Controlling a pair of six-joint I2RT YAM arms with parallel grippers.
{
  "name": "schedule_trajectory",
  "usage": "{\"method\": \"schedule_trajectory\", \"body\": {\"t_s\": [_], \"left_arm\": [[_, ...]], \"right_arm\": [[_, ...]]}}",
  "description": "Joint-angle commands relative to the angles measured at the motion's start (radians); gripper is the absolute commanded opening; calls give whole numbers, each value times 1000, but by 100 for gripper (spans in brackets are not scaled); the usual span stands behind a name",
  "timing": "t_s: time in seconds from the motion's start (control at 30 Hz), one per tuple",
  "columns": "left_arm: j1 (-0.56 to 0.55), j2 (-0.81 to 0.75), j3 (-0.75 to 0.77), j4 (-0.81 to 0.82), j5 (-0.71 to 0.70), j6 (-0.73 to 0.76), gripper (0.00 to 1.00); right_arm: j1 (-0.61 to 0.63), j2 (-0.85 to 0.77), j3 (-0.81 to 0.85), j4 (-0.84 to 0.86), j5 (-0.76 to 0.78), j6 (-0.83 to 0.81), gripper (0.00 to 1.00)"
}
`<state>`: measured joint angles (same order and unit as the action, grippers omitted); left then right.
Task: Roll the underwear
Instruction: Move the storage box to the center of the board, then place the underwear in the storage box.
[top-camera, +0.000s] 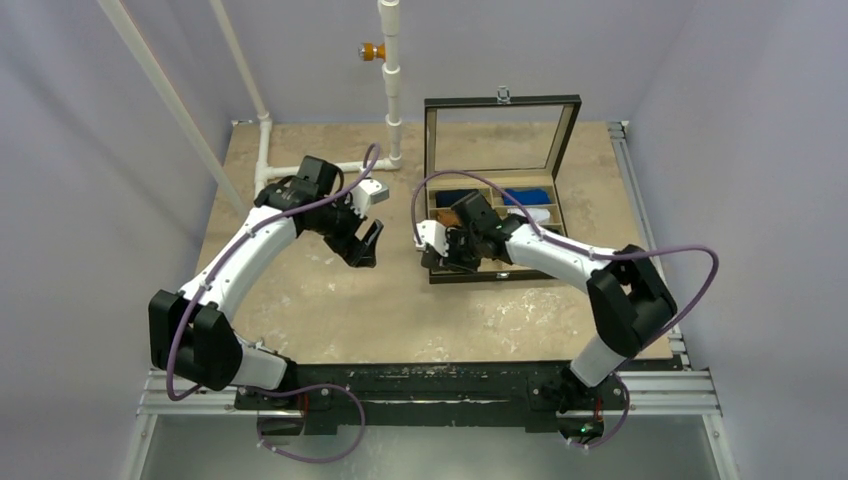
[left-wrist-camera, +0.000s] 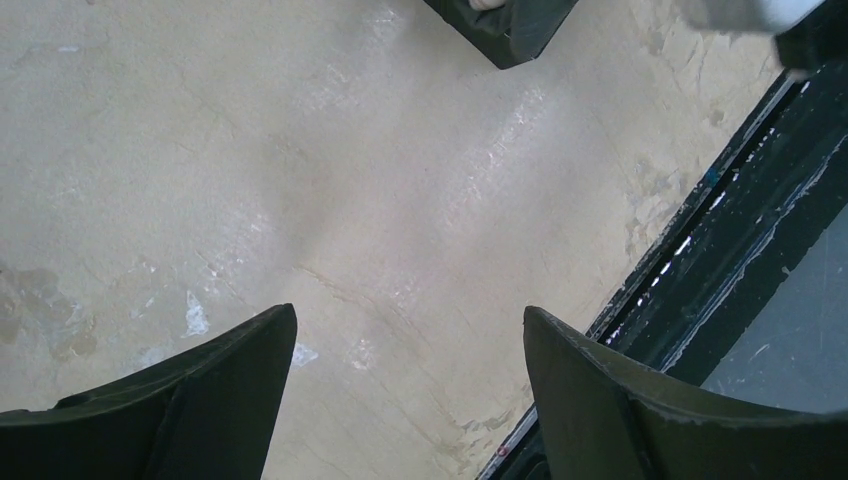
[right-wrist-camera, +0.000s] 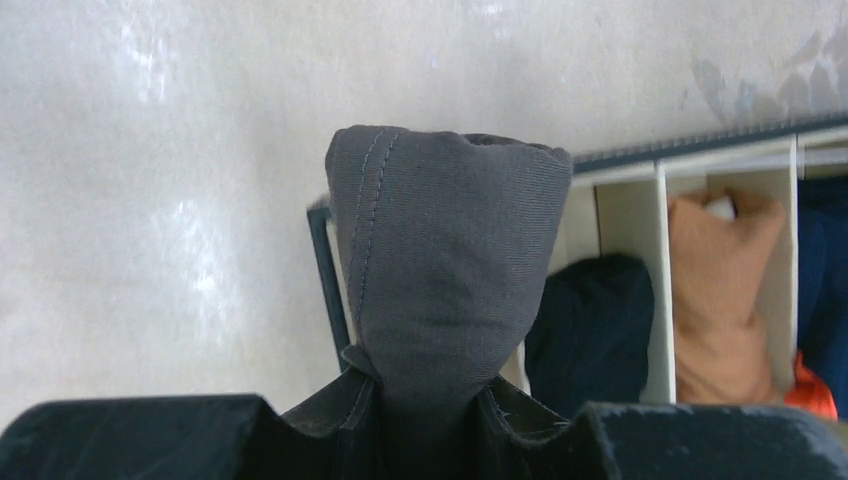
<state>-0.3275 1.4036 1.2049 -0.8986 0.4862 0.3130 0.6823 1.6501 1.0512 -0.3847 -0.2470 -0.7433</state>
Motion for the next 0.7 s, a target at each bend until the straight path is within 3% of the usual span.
{"method": "schedule_trajectory", "body": {"t_s": [0.0, 0.33, 0.53, 0.67], "left_arm": [[7, -38, -9, 21, -20, 30, 83], [7, -36, -26, 33, -23, 35, 83], [8, -21, -21, 33, -20, 33, 83], [7, -12, -24, 35, -24, 32, 83]], "right_arm": [[-74, -115, 48, -237, 32, -50, 0], [-364, -340, 34, -452, 103, -351, 0], [-527, -335, 6, -491, 128, -499, 0], [-565, -329, -31, -464, 133, -544, 0]]}}
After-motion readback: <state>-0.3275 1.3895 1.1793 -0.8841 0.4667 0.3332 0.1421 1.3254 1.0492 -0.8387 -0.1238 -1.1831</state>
